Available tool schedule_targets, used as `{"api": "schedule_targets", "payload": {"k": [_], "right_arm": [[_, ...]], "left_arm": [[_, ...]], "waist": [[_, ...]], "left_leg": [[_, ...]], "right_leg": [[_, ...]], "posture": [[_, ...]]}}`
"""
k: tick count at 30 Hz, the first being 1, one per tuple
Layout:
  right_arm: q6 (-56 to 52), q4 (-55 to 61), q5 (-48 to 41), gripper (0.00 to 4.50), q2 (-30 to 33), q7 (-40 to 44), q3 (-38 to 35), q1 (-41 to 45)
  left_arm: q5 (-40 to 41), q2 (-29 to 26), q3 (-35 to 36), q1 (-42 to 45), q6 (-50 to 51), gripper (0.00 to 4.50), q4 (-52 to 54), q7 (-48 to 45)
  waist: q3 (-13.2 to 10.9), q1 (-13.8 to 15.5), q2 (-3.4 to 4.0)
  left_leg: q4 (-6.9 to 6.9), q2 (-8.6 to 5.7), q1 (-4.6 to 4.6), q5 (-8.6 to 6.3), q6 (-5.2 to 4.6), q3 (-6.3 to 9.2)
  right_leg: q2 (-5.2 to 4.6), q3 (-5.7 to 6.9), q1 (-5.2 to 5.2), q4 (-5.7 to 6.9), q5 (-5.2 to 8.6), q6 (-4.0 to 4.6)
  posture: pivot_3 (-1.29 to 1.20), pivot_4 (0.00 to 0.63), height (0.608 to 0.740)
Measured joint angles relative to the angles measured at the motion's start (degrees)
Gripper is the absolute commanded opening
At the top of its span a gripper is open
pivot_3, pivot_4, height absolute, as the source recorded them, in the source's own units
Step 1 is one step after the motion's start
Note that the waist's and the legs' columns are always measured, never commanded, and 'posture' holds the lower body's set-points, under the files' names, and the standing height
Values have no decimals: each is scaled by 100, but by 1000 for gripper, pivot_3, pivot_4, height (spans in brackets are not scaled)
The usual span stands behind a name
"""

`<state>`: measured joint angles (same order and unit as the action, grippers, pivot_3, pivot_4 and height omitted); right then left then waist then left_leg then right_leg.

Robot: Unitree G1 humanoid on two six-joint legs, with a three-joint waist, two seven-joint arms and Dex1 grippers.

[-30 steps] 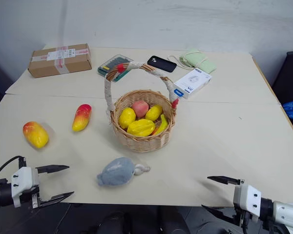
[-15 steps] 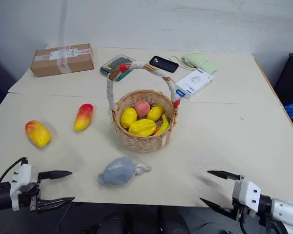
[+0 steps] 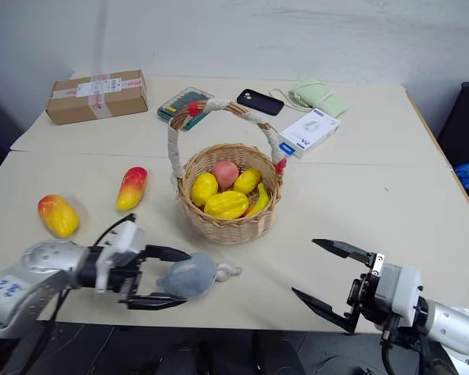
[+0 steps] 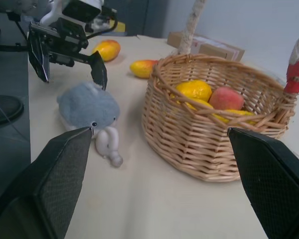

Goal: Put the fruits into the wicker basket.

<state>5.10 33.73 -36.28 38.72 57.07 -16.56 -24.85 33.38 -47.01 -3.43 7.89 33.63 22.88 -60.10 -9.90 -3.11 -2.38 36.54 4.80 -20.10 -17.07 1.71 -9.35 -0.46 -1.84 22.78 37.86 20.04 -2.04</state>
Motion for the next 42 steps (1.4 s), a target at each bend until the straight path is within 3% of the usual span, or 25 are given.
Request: {"api": "schedule_targets", "payload": {"k": [4,7,13,18,21,24,26,30,32,39,42], "right_arm": [[-181,135,88,4448,-3,-222,4,46],[-314,287,94,4500,-29,-419,37,156],[-563,383,95,4500,-52,-604,91,421],[-693,364,14,4500,-153,-560,379,732],[-767,396,-96,4500,-220,-471,629,685],[-746,405,-88,4500,-383,-420,800,664],[-693,396,-61,4500,-526,-443,898,853],[-596,271,-23,4500,-794,-482,1110,1432],[-593,224,-39,4500,-810,-475,1152,1691],[-269,-80,113,4500,-1040,-426,1189,2103],[-102,-220,211,4500,-1074,-328,1193,2047]], "left_arm": [[-716,512,-555,299,-362,4500,-517,335],[-1086,590,-801,248,-729,3951,-662,336],[-1202,502,-539,-85,-1350,2205,-762,149],[-661,172,454,-619,-926,1185,-739,122],[65,-237,1733,-1471,-265,1185,-637,-39],[1047,-243,3568,-2099,412,1185,-725,-92],[1358,-200,4425,-2058,549,1185,-1187,153],[1431,-146,5907,-1265,525,1185,-3256,1539],[1249,-143,6093,-905,360,1185,-3969,2229],[651,221,5643,378,-18,1185,-5559,3884],[556,202,5736,651,-315,1892,-6059,4426]], "waist": [[1,-3,0],[1,-5,-1],[1,-7,-1],[0,-27,-1],[0,-53,-3],[-1,-33,-4],[0,-18,-5],[0,-14,-6],[6,2,-16],[28,147,-69],[32,101,-74]], "left_leg": [[12,0,0,-1,-3,2],[11,4,0,-1,-3,3],[12,5,0,-1,-3,2],[11,11,0,-1,-3,4],[7,17,-2,-4,2,7],[9,14,-6,-5,1,12],[10,10,-3,-6,-3,19],[11,5,2,-18,-31,23],[11,2,-1,-26,-41,23],[53,15,-27,-49,-20,25],[54,14,-20,-53,-24,16]], "right_leg": [[0,-1,-5,3,-2,-4],[2,0,-4,3,-2,-3],[0,0,-5,6,-2,-3],[1,5,-1,9,0,0],[-1,13,5,8,5,6],[-8,20,9,7,7,7],[-9,23,4,8,7,7],[-11,27,1,10,5,9],[-17,31,1,10,5,8],[-23,59,2,-1,6,9],[-26,53,-2,2,6,9]], "posture": [[0,150,740],[0,150,740],[0,150,740],[0,150,740],[0,150,740],[0,150,740],[0,150,740],[0,150,740],[0,150,740],[0,150,740],[0,150,740]]}}
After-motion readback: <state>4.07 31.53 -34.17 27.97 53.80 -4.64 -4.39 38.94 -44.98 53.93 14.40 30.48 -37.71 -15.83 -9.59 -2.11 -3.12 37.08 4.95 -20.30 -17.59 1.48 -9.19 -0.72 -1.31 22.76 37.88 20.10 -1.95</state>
